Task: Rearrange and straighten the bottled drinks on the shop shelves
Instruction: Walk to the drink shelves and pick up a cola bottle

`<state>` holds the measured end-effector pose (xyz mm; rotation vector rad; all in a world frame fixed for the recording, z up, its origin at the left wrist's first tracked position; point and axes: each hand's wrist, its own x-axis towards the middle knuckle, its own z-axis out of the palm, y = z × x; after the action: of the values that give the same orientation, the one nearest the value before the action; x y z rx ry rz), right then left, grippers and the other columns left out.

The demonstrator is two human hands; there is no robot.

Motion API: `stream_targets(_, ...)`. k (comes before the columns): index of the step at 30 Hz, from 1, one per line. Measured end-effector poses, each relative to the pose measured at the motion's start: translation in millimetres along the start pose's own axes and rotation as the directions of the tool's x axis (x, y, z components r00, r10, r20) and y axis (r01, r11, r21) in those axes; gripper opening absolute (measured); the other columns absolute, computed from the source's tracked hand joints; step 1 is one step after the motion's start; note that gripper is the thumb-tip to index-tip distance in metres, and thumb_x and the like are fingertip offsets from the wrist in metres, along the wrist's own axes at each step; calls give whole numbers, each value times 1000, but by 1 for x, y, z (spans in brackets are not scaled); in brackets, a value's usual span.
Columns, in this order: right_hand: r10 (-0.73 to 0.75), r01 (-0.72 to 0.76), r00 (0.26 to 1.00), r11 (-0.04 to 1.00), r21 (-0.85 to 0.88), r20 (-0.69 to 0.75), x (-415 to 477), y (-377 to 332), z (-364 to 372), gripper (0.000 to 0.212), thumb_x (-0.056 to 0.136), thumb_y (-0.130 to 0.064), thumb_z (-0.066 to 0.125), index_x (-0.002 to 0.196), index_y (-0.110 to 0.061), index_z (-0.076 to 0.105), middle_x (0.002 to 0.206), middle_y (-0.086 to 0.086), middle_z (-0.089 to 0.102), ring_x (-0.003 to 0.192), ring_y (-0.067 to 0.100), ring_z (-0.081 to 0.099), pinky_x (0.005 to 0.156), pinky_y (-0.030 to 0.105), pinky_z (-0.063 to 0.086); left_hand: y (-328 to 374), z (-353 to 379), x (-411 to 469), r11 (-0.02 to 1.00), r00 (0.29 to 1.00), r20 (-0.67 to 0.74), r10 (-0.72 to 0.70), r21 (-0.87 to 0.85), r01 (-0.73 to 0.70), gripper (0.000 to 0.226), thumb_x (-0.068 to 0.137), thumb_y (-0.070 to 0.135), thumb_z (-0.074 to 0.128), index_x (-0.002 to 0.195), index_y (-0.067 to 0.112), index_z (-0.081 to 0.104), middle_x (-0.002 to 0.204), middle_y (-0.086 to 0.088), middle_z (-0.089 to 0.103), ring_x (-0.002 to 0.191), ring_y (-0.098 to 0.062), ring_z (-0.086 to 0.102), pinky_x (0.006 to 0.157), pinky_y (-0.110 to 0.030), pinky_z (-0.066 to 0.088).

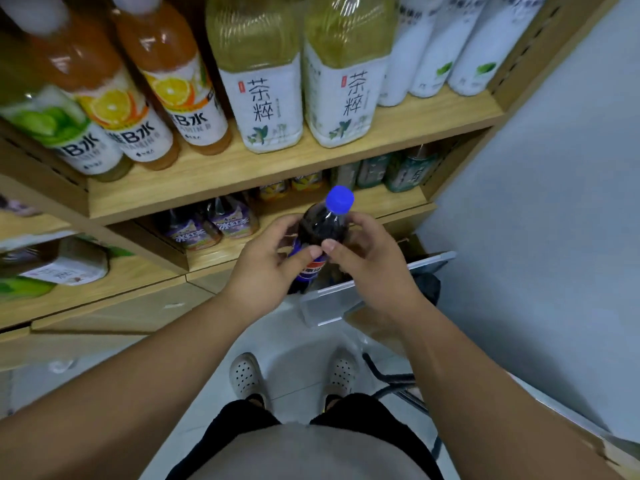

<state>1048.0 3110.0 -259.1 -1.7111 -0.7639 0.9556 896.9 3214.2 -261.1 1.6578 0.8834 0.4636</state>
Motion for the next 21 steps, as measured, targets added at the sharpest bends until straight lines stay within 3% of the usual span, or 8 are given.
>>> stream_targets(2,-10,10,1000,1000,27,3,-11,-24,-18,44,86,-44,75,125,-32,60,100,5,77,95,21,75,89,52,60,28,-1,-5,999,999,35,37,38,-38,49,88,36,72,134,28,59,122,7,69,114,-14,66,93,-45,58)
stream_targets(7,-157,162,984,986,52,-86,-25,-91,-64,25,91,-30,76,112,-25,64,88,11,75,77,27,76,64,35,59,107,6,-7,992,988,90,126,21,-128,61,81,29,81,135,38,54,128,1,68,119,-22,65,101,-44,53)
stream_targets(10,-251,254,962,967,16,-105,-30,-139,-93,31,87,-41,77,115,-32,65,81,12,75,74,26,76,73,44,62,156,15,-2,974,973,51,224,-31,-222,54,86,6,78,129,30,55,121,2,70,115,-18,66,99,-34,53)
stream_targets(13,-375,374,917,927,-37,-134,-33,-185,-119,42,84,-52,75,121,-35,64,86,-4,78,80,15,76,81,51,61,210,19,1,943,944,-14,331,-44,-331,50,88,5,75,127,29,55,122,6,68,117,-13,64,96,-26,53)
stream_targets(17,-511,516,845,857,-13,-157,-41,-231,-146,31,91,-45,70,120,-41,64,107,-13,75,94,5,72,81,32,57,272,18,4,887,892,-59,448,-92,-452,47,87,10,76,127,27,57,124,2,70,118,-16,65,99,-33,52)
stream_targets(21,-592,608,785,793,39,-182,-45,-254,-162,24,96,-26,69,113,-42,65,104,-22,72,92,-2,67,77,17,51,328,19,10,835,862,-139,488,-213,-507,44,82,12,80,122,15,60,117,-2,74,112,-20,69,88,-28,56)
